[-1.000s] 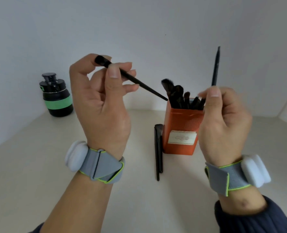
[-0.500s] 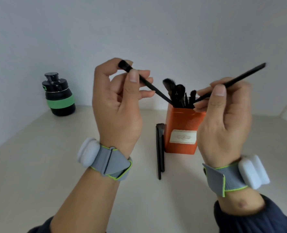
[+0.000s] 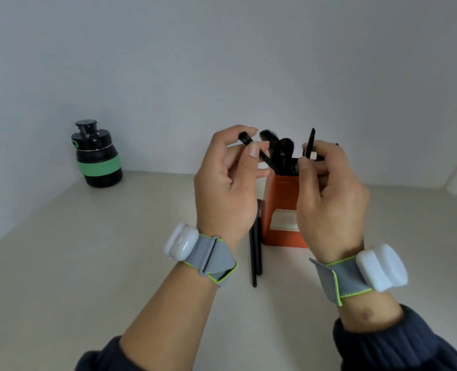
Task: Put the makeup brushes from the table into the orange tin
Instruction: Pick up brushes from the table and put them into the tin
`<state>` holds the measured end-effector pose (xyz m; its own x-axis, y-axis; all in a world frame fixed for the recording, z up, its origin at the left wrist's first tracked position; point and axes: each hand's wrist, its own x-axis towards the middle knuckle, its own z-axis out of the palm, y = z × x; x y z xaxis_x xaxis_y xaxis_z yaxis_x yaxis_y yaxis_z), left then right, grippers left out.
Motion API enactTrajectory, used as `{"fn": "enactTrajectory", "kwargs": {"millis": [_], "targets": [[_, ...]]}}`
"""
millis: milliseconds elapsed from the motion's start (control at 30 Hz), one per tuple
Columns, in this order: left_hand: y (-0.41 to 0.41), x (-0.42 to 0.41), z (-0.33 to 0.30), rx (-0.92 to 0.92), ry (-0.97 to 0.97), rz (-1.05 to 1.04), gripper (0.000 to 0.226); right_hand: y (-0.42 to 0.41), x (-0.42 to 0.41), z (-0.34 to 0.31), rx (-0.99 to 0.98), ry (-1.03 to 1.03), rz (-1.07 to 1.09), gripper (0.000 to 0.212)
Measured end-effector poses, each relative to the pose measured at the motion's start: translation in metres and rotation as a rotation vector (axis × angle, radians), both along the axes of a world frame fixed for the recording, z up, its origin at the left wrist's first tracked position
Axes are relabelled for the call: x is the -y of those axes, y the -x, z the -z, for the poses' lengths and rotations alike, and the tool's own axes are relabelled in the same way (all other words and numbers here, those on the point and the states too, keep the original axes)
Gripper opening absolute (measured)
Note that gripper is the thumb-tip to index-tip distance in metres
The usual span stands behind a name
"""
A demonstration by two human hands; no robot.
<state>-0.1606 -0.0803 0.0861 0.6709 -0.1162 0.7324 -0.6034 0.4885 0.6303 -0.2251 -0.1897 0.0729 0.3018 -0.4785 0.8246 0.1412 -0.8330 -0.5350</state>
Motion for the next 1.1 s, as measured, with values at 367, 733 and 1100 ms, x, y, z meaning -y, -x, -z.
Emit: {"fn": "enactTrajectory", "kwargs": {"millis": [367,733,1100], "targets": [[-0.001,0.019,0.014,-0.062,-0.161,-0.158,0.015,0.0,0.0,0.001,-0.091,-0.003,0.087,0.028],[-0.007,0.029,0.023,-0.042,-0.224,-0.266,0.011,0.001,-0.003,0.0,-0.099,0.006,0.118,0.025],[-0.038,0.006,0.037,-0.101,-0.436,-0.253,0.012,0.008,-0.012,-0.003,0.071,-0.011,0.049,0.027]]}}
